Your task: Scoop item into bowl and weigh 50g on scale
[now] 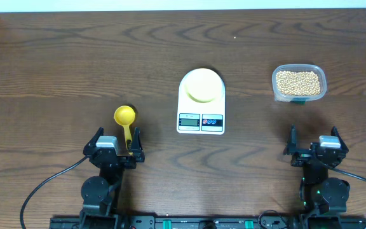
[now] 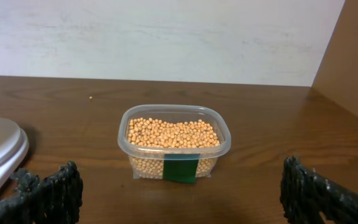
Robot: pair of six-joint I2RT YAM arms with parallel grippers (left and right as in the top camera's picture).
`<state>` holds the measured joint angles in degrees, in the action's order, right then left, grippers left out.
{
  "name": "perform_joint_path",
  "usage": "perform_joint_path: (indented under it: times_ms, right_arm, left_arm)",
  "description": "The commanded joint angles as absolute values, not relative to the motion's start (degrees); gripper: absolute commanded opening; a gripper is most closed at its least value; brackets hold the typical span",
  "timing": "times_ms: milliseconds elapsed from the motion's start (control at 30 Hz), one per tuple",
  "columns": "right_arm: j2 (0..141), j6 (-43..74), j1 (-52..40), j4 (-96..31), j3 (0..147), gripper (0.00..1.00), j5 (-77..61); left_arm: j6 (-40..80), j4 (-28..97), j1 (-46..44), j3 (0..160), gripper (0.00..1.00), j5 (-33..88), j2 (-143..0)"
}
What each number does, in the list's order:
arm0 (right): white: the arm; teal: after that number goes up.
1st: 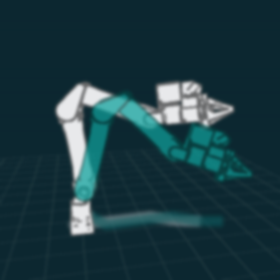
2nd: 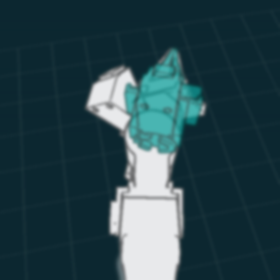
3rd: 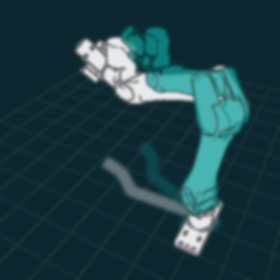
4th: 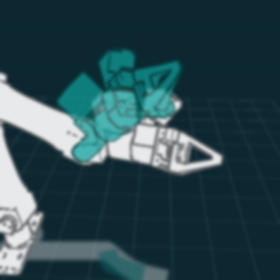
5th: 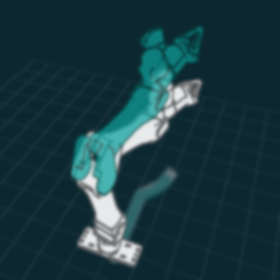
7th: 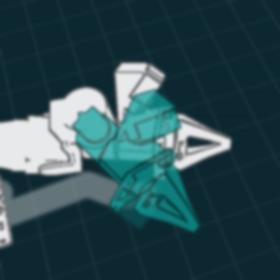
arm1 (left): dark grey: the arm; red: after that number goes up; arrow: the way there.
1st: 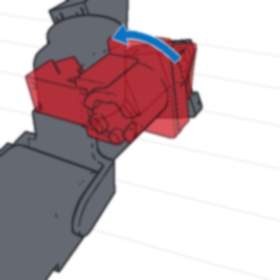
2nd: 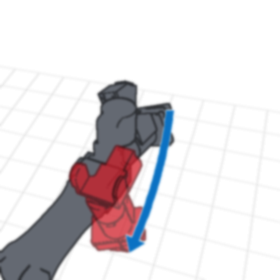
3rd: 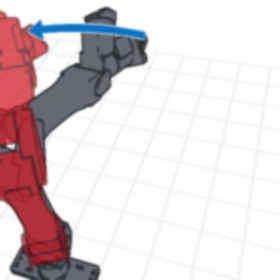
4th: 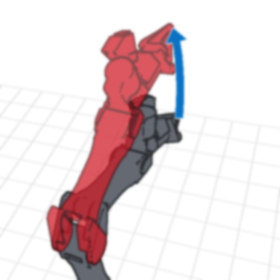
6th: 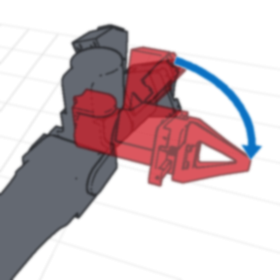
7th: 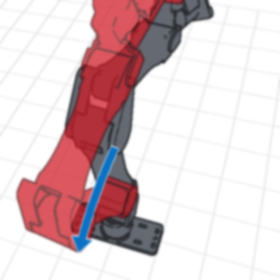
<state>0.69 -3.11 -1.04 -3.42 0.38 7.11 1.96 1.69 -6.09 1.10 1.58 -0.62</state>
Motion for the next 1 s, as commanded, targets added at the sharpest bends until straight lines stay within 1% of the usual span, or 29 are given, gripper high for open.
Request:
perform_joint_path:
  times_ms: [0,400,467,800,967]
  right_arm:
    - [0.49,-2.22,-1.34,-3.64,0.32,0.99,7.29]
    - [0.49,-2.22,-1.34,-3.64,0.32,0.99,7.29]
    - [0.49,-2.22,-1.34,-3.64,0.32,0.99,7.29]
    - [0.49,-2.22,-1.34,-3.64,0.32,0.99,7.29]
    - [0.49,-2.22,-1.34,-3.64,0.32,0.99,7.29]
  left_arm:
    - [2.68,4.05,-5.80,0.23,0.99,1.02,-0.23]
    - [2.66,2.31,-5.80,0.56,0.99,0.99,-0.23]
    - [2.63,0.56,-5.78,1.48,0.99,0.80,-0.23]
    - [2.72,1.26,-5.80,7.20,0.99,0.64,-0.56]
    - [2.70,1.26,-5.80,10.00,0.99,0.62,-4.12]
